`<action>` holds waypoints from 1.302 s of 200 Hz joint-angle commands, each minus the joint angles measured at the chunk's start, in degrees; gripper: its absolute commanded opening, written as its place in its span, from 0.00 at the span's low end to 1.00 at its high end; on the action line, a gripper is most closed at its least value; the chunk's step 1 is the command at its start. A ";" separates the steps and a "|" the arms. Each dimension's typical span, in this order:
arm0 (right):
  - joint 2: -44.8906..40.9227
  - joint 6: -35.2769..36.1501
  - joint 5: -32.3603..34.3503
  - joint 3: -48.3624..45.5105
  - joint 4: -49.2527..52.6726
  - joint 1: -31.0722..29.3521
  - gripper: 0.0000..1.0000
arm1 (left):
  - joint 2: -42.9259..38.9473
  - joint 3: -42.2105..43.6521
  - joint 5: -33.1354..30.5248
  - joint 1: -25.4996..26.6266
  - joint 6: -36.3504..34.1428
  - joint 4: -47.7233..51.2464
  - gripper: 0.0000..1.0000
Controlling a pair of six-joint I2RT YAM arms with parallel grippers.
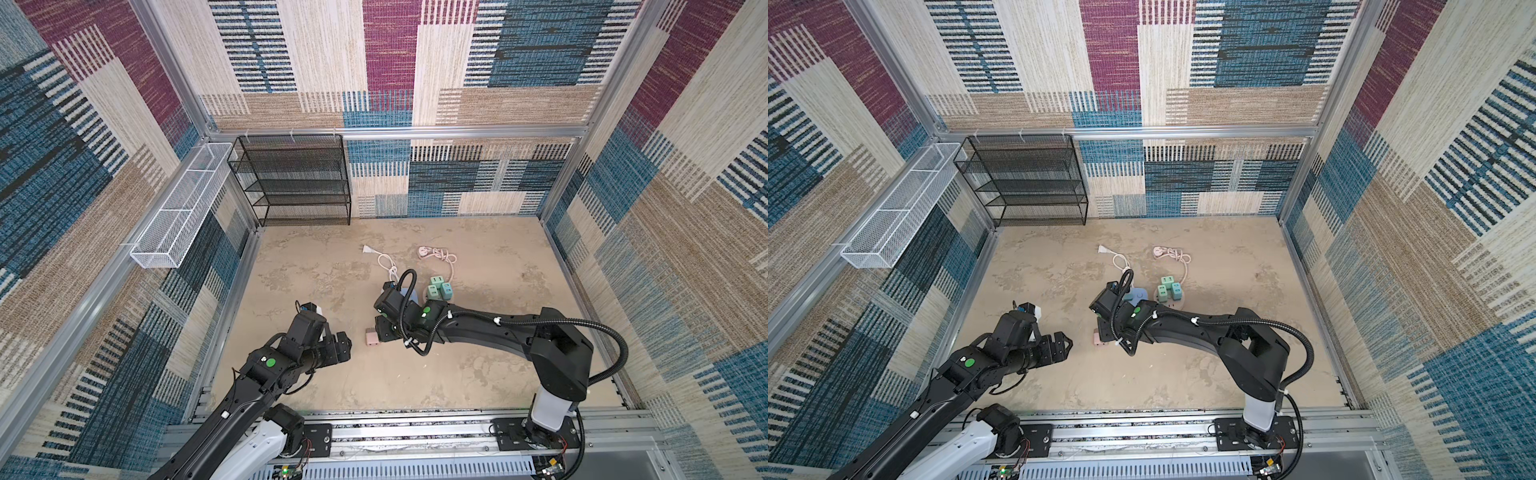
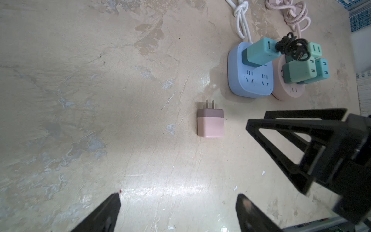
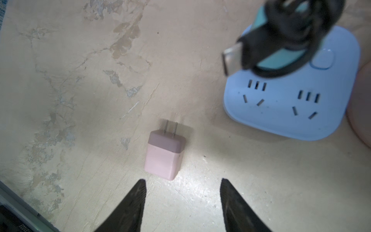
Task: Insert the plug
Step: 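Move the right gripper to the pink adapter and grasp it, then lift the pink adapter toward the left gripper while the left gripper reaches in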
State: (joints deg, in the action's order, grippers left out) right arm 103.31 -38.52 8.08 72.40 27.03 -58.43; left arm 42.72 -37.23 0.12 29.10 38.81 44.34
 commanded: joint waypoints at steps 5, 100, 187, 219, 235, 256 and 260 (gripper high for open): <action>2.59 -1.21 -2.47 1.90 -1.26 -0.05 0.61 | -0.55 0.56 -1.46 -0.01 1.15 -0.06 0.94; 12.77 -0.25 -4.72 10.73 4.05 -0.84 0.60 | 0.30 0.95 0.34 -0.10 1.82 -3.75 0.96; 13.86 -0.43 -2.69 10.13 6.86 -1.05 0.57 | 0.87 1.84 1.28 -0.15 2.08 -5.40 0.96; 14.37 0.76 -2.83 10.08 6.46 -0.99 0.56 | 1.28 2.14 1.55 -0.19 2.24 -6.06 0.96; 14.38 1.31 -2.78 9.70 6.11 -1.05 0.53 | 1.31 2.25 1.57 -0.18 2.29 -6.18 0.96; 14.05 1.87 -2.54 9.10 5.94 -1.01 0.45 | 1.27 2.25 1.51 -0.18 2.49 -6.19 0.96; 13.98 1.87 -2.53 8.87 5.81 -1.06 0.44 | 1.29 2.27 1.46 -0.19 2.52 -6.19 0.96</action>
State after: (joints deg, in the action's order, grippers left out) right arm 117.49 -37.36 5.17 82.13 32.82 -59.40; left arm 44.07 -35.07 1.65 28.99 40.34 39.20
